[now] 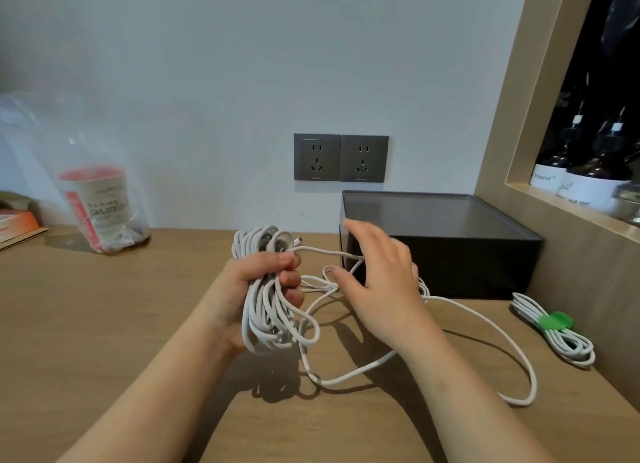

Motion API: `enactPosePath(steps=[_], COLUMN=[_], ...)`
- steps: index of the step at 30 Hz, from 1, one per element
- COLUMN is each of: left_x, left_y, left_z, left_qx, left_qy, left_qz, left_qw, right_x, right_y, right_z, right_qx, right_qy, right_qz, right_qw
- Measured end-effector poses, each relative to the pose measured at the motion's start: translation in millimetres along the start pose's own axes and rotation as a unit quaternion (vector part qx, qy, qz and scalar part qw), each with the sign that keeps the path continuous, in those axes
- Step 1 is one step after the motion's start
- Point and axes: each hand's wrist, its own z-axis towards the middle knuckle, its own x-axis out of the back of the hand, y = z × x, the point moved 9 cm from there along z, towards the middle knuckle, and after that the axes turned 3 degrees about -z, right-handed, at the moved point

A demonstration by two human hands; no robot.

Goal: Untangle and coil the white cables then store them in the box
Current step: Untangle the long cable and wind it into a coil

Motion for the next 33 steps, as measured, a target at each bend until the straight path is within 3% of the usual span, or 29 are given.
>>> enactPosePath(steps=[3,6,9,11,12,14,18,20,26,33], left_x=[-8.3,-0.2,10.5,17.8,20.4,20.4,20.0,18.0,6.4,19.2], left_y=[-0.8,7.8,17.5,21.1,22.1,22.4,21.3,19.8,18.2,7.3], left_z=[-2.3,-2.0,-2.0,-1.6,-1.7,-1.2,-0.8,-0.7,-1.0,-0.2], left_qx=[0.011,-0.015,-0.046,-0.067,-0.08,-0.102,-0.113,-0.103,-0.146,-0.075], left_qy=[-0.045,-0.017,0.025,0.068,0.09,0.114,0.118,0.103,0.09,0.124], left_qz=[0.005,0.0,-0.011,0.015,0.031,0.047,0.035,0.028,0.034,0.028], left_qw=[0.999,1.0,0.999,0.995,0.992,0.987,0.986,0.989,0.985,0.989], right_x=[-13.9,2.3,19.2,21.6,20.7,17.4,10.1,8.9,-5.6,-1.8], right_y=[12.8,27.9,47.7,48.0,45.1,34.9,21.3,16.7,10.3,2.1], right_z=[1.3,3.1,-0.7,-1.4,-1.0,-1.1,-3.8,-4.4,-3.2,-5.6], right_qx=[-0.018,-0.098,-0.19,-0.192,-0.183,-0.16,-0.133,-0.106,-0.075,-0.047], right_qy=[-0.046,0.014,0.089,0.1,0.09,0.064,0.032,0.034,0.014,0.039], right_qz=[-0.009,0.172,0.381,0.478,0.499,0.466,0.274,0.21,0.165,0.267], right_qw=[0.999,0.98,0.9,0.851,0.842,0.868,0.952,0.971,0.983,0.962])
